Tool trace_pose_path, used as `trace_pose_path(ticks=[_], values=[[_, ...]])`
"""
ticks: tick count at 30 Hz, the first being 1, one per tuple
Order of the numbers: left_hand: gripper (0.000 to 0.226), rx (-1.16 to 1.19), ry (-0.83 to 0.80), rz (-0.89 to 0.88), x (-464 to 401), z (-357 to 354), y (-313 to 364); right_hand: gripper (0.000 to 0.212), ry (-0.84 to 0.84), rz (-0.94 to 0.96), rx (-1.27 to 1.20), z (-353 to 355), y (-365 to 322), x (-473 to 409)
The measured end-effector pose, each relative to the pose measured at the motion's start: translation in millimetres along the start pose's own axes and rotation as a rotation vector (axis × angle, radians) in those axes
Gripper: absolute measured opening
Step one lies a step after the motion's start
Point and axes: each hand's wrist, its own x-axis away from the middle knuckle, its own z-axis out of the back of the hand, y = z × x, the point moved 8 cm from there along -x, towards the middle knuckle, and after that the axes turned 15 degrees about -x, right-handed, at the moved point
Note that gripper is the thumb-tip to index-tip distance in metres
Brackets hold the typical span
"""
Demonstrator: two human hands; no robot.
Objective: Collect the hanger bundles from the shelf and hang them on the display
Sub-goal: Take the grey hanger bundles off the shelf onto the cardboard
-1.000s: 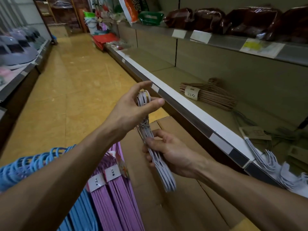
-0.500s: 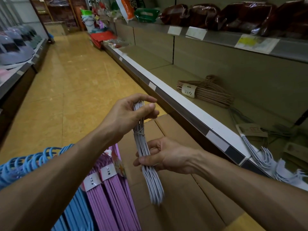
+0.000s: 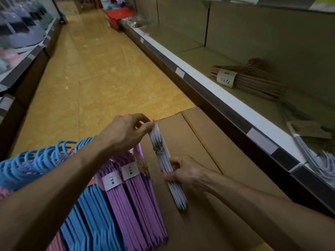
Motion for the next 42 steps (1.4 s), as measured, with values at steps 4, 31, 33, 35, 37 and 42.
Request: trace_pose_path(ticks=[4,31,33,35,37,42], values=[[0.036,-0.185,0.049,0.038,-3.4,-7.4,-24.4,0.024,-0.005,-0.008,0.037,-20.0,8.6,-25.9],[0.031,0.103,0.267,-0.088,-0.9,5.6,17.3,0.027,0.053,0.151,0.389,37.5,-0.2,5.7],[0.028,0.261,0.256,-0.082,-2.9,9.0,36.8,0.025,0.087,0.182,0.379,59.4,-5.7,21.5],[0.025,0.387,0.240,-0.094,-4.5,11.3,58.1,0.022,0.124,0.202,0.350,81.6,-10.0,36.6],[0.022,0.481,0.242,-0.121,-5.7,14.9,81.0,0.021,0.169,0.216,0.329,103.5,-14.2,51.6],[0.019,0.589,0.226,-0.199,-7.1,19.2,137.9,0.018,0.296,0.259,0.317,151.0,-22.4,93.7]])
